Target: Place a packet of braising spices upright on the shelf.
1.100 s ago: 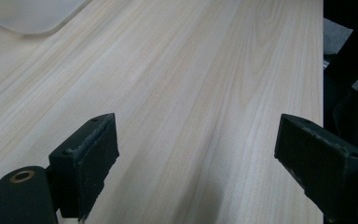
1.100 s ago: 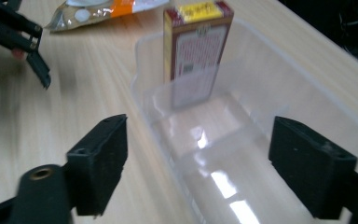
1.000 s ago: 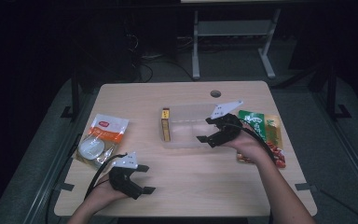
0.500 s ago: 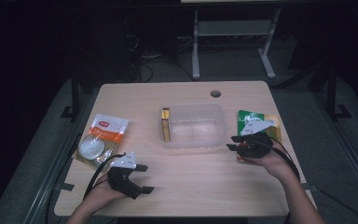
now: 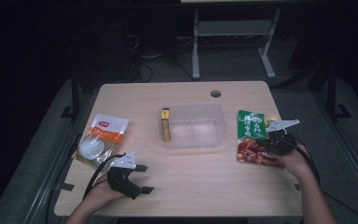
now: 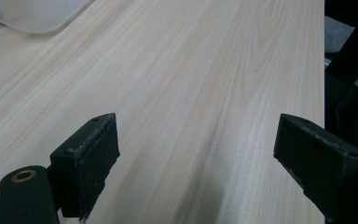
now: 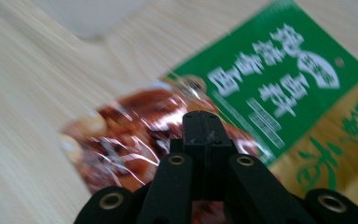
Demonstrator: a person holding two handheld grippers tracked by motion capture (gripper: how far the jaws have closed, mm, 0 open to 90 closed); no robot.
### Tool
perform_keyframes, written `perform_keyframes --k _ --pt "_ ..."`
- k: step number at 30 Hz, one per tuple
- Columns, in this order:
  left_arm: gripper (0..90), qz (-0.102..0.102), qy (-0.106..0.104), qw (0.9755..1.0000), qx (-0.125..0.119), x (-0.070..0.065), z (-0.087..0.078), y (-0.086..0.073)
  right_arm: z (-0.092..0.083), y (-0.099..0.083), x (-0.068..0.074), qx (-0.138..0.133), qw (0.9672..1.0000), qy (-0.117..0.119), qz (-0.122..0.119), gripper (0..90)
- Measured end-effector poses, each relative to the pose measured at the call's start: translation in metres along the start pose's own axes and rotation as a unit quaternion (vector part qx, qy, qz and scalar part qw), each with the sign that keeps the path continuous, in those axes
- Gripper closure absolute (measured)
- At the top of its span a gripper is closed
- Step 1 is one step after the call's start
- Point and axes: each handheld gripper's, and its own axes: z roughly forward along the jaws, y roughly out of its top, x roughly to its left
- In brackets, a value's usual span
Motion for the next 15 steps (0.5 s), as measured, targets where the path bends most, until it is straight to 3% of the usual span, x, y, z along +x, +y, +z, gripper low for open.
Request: perform_keyframes --k 3,6,9,15 --pt "13.4 0.001 0.000 1.0000 -0.002 0.001 0.000 0.000 0.002 -0.010 -0.009 0.023 0.9995 -0.021 0.009 90.0" --pt "13.4 -0.001 0.000 1.0000 0.000 0.001 0.000 0.000 0.004 -0.016 -0.015 0.036 0.9989 -0.027 0.016 89.9" --pt "13.4 -0.001 -0.001 1.0000 0.000 0.001 0.001 0.000 0.002 -0.025 -0.023 0.045 0.9983 -0.011 0.036 90.0" --pt "13.4 0.001 0.000 1.0000 0.003 0.001 0.001 0.000 0.003 -0.027 -0.018 0.050 0.9981 0.016 0.033 90.0"
